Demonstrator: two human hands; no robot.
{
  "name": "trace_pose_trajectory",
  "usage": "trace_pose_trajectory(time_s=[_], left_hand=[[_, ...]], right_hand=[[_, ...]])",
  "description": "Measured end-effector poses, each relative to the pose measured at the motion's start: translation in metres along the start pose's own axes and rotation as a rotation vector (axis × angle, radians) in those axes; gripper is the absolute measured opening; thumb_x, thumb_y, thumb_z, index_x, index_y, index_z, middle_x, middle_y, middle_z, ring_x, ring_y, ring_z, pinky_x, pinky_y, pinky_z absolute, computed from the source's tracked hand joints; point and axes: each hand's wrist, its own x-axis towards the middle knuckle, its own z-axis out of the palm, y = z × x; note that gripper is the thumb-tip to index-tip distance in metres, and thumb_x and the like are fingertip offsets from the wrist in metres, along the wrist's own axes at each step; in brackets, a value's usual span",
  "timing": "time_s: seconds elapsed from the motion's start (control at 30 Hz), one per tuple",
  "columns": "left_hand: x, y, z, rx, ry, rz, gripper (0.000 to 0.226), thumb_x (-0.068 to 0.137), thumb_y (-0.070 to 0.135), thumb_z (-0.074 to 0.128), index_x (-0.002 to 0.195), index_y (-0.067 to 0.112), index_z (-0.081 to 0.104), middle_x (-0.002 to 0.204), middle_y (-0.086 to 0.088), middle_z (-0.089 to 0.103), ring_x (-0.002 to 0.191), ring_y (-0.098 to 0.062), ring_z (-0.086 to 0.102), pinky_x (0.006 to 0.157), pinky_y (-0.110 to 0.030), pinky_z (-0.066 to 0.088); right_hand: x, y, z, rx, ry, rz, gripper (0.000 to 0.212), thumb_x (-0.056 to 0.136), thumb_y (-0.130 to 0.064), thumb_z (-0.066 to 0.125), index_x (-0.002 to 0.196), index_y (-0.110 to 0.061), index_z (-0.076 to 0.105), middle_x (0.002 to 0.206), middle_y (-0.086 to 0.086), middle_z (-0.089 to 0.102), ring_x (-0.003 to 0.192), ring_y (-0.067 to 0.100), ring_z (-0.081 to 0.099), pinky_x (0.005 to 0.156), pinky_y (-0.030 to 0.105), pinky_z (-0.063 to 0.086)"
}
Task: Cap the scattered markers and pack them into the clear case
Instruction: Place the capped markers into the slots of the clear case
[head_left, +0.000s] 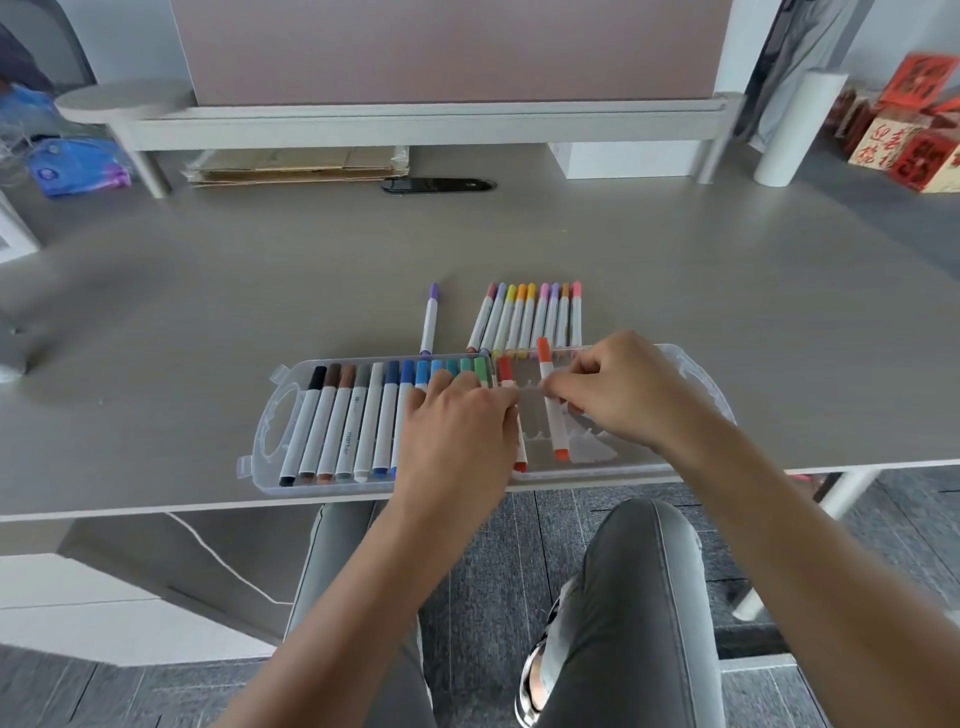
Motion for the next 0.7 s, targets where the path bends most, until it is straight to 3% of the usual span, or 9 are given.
trace_pose_trajectory(time_s=[0.17,0.27,0.37,0.57,0.7], left_hand=[[0.000,-0.013,-0.008,-0.135,-0.089,0.056,0.035,0.104,0.029,0.048,0.137,0.031,0.062,0.097,0.006,0.058,0.103,-0.020,0.053,0.094,-0.042,0.045],[-0.001,-0.019,-0.011,-0.305,-0.002,0.009,0.029,0.102,0.023,0.053,0.127,0.024,0.069,0.105,0.004,0.068,0.095,-0.016,0.060,0.087,-0.037,0.050],[-0.004,-0.025,-0.012,-0.360,0.052,-0.026,0.023,0.101,0.026,0.056,0.115,0.022,0.073,0.091,0.008,0.067,0.078,-0.013,0.058,0.073,-0.032,0.049],[-0.003,-0.035,-0.018,-0.400,0.052,-0.070,0.018,0.101,0.026,0.056,0.104,0.022,0.074,0.082,0.011,0.067,0.074,-0.008,0.061,0.073,-0.036,0.055],[0.002,-0.032,-0.019,-0.401,0.037,-0.069,0.017,0.100,0.028,0.056,0.102,0.025,0.073,0.076,0.011,0.068,0.071,-0.007,0.062,0.074,-0.037,0.056]], right_hand=[[0.000,-0.006,0.011,-0.046,-0.027,-0.008,0.038,0.088,-0.041,0.076,0.065,-0.011,0.077,0.064,0.007,0.074,0.062,0.027,0.070,0.064,0.038,0.057],[0.001,-0.010,0.015,-0.081,-0.059,0.007,0.040,0.087,-0.044,0.077,0.058,-0.017,0.075,0.059,0.000,0.073,0.062,0.022,0.071,0.067,0.036,0.057],[0.002,-0.012,0.017,-0.111,-0.078,0.020,0.041,0.087,-0.048,0.077,0.057,-0.019,0.076,0.061,-0.003,0.074,0.066,0.021,0.074,0.074,0.039,0.061],[0.001,-0.013,0.010,-0.090,-0.084,0.041,0.028,0.090,-0.039,0.078,0.071,-0.019,0.077,0.067,-0.004,0.075,0.066,0.017,0.072,0.065,0.032,0.055],[0.001,-0.013,0.010,-0.068,-0.108,0.036,0.021,0.090,-0.036,0.079,0.077,-0.019,0.079,0.070,-0.007,0.077,0.071,0.013,0.075,0.078,0.037,0.061]])
